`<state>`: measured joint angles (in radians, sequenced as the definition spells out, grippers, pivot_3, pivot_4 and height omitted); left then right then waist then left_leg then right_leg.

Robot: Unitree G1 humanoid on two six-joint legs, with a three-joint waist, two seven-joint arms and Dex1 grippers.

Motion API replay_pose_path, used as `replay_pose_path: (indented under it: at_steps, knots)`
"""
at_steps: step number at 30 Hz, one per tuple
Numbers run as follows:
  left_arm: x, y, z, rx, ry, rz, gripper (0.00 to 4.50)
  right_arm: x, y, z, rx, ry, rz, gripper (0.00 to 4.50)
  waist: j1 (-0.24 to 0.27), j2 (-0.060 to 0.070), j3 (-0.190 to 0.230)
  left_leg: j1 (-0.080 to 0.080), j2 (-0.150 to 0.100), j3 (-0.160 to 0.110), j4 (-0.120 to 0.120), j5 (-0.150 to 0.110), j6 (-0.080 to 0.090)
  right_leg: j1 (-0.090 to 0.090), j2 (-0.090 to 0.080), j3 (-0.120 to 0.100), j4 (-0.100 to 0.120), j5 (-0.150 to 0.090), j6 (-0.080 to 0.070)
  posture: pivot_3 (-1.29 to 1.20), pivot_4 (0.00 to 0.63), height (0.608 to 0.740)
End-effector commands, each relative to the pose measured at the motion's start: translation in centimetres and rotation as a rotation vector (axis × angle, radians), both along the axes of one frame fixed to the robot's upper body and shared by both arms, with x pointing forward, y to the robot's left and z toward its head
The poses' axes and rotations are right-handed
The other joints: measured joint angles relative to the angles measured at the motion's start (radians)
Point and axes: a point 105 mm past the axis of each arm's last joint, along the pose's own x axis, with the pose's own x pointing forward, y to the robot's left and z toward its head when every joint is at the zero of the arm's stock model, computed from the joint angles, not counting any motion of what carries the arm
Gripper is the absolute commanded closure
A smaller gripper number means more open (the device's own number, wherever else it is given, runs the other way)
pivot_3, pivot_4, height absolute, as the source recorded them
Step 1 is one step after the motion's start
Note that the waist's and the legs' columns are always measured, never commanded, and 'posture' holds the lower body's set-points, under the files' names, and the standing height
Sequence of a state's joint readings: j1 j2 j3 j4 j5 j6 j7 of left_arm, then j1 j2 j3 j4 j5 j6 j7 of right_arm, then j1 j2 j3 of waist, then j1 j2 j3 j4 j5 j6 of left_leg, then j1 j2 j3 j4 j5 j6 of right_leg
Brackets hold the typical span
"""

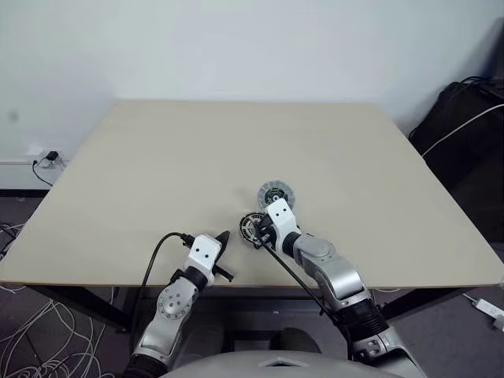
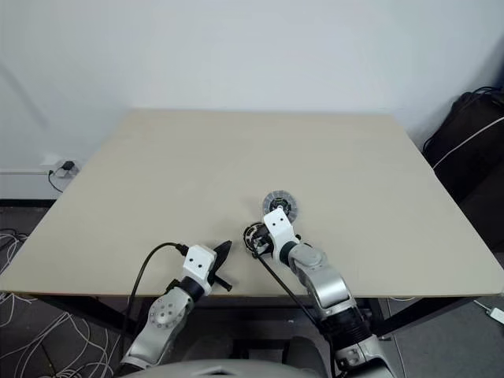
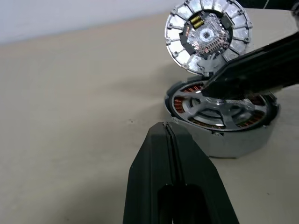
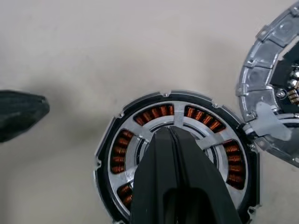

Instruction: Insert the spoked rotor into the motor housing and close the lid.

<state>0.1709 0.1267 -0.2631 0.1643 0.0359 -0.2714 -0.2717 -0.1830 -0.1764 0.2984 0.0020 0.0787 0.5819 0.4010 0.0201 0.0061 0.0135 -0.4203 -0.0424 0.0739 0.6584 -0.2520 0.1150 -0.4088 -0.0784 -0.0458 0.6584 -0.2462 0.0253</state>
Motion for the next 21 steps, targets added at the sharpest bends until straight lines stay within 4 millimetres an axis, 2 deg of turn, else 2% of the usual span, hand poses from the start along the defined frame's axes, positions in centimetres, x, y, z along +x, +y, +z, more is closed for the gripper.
replay_pose_path:
  at_steps: [1, 5, 8, 11, 15, 21]
  knots:
    - [0.2, -0.6, 0.8, -0.046, -0.021, -0.013, 4.46, 0.0, -0.6, 0.0, -0.049, 0.000, 0.043, 4.50, 0.000, 0.000, 0.000, 0.000, 0.000, 0.000, 0.000, 0.000, 0.000, 0.000, 0.000, 0.000, 0.000, 0.000, 0.000, 0.00, 0.000, 0.740]
    - [0.2, -1.1, 1.5, -0.061, -0.033, -0.024, 4.46, -0.6, -0.6, 2.6, -0.061, -0.071, 0.196, 4.50, 0.003, 0.002, -0.001, 0.000, 0.000, 0.000, 0.000, 0.000, 0.000, 0.000, -0.001, -0.001, 0.000, 0.000, 0.000, 0.00, 0.000, 0.740]
    - [0.2, -1.5, 1.8, -0.071, -0.031, -0.037, 4.46, -1.7, -0.8, 3.8, -0.131, -0.090, 0.358, 4.50, 0.002, 0.003, 0.000, -0.001, 0.000, 0.000, 0.002, 0.000, 0.001, 0.000, -0.001, -0.001, 0.000, 0.000, 0.000, 0.00, 0.000, 0.740]
    - [0.2, -1.8, 2.0, -0.078, -0.028, -0.047, 4.50, -2.6, -1.4, 3.8, -0.225, -0.073, 0.475, 3.87, 0.001, 0.002, 0.000, -0.001, 0.000, 0.000, 0.003, -0.001, 0.002, 0.000, -0.001, -0.001, 0.000, 0.000, 0.000, 0.00, 0.000, 0.740]
    - [0.3, -1.9, 2.4, -0.085, -0.025, -0.051, 4.50, -3.0, -2.0, 3.3, -0.350, -0.053, 0.582, 2.61, 0.003, 0.002, 0.000, -0.001, 0.001, 0.000, 0.003, -0.001, 0.002, 0.000, -0.001, -0.002, 0.000, 0.000, 0.000, 0.00, 0.000, 0.740]
    - [0.1, -2.0, 2.8, -0.099, -0.015, -0.042, 4.50, -2.1, -1.8, 2.9, -0.437, -0.053, 0.640, 2.61, 0.007, 0.001, 0.000, -0.001, 0.000, 0.000, 0.005, -0.001, 0.002, 0.000, -0.001, -0.002, 0.000, 0.000, 0.000, 0.00, 0.000, 0.740]
